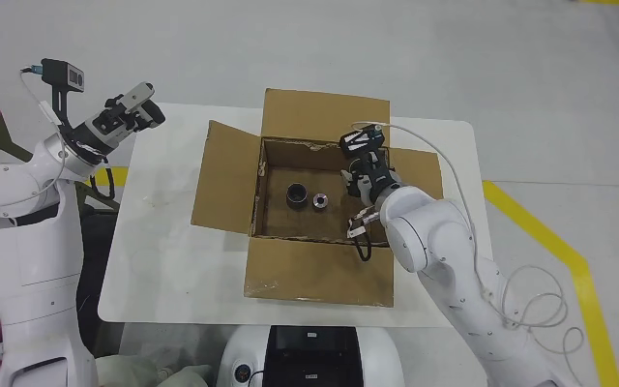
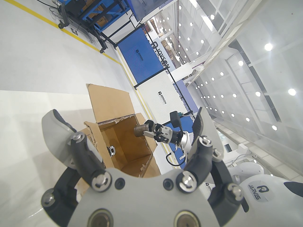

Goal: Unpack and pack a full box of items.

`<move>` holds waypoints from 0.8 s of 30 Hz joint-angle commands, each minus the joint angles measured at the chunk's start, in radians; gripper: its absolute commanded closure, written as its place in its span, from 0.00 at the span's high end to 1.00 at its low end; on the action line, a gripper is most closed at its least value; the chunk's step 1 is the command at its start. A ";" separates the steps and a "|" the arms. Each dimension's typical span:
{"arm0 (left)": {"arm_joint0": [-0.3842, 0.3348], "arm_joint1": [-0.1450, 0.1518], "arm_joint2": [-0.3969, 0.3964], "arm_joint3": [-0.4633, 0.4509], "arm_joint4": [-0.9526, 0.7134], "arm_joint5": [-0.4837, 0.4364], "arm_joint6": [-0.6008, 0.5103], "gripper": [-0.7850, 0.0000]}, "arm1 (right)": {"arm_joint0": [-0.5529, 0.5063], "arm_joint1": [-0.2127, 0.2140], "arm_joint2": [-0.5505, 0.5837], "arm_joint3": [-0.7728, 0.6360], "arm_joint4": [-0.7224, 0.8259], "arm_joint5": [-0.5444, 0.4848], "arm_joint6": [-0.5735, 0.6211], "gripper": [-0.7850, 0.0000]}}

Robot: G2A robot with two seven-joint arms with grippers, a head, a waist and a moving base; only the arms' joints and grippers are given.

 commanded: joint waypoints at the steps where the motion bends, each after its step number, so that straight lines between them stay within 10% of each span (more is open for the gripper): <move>1: 0.000 0.000 0.000 0.000 0.000 0.000 0.000 1.00 | 0.000 0.000 0.000 0.000 0.000 0.000 0.000 0.00; 12: 0.000 0.000 0.000 0.000 0.000 0.000 0.000 1.00 | -0.010 0.000 0.010 -0.001 0.002 -0.002 -0.025 0.00; 24: 0.000 0.000 0.000 0.000 0.000 0.000 0.000 1.00 | -0.051 0.018 0.265 -0.142 -0.008 0.054 0.106 0.00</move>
